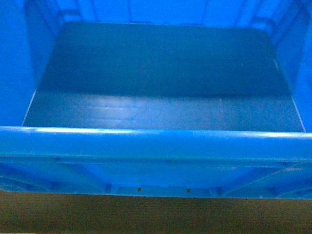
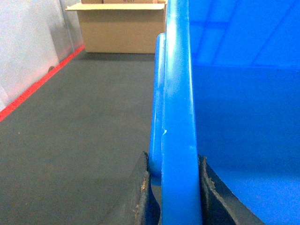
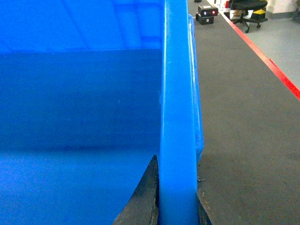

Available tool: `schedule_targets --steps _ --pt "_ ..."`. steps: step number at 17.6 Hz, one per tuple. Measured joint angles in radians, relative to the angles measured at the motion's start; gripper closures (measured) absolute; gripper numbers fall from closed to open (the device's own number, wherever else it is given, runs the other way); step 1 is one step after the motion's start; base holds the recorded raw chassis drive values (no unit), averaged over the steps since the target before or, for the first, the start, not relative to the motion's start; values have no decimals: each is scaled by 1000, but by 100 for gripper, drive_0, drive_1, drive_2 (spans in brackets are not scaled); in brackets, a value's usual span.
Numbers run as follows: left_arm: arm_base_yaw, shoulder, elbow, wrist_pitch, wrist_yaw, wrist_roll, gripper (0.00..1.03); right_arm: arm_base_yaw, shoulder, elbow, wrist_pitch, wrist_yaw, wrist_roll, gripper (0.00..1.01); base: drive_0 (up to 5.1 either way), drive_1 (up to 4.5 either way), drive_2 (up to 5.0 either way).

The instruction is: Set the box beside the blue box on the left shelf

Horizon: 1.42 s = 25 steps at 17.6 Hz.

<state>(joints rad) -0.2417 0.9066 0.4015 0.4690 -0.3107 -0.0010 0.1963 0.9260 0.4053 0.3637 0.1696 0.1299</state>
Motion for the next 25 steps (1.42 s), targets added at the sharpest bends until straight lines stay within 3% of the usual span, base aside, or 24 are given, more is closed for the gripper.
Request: schedule_targets --steps 9,25 --pt "0 -4 -4 -12 1 1 85 0 0 -5 -5 2 -8 92 -7 -7 -7" --pt "-1 -4 -4 -11 3 1 85 0 2 -5 -5 3 -8 92 -168 -168 -168"
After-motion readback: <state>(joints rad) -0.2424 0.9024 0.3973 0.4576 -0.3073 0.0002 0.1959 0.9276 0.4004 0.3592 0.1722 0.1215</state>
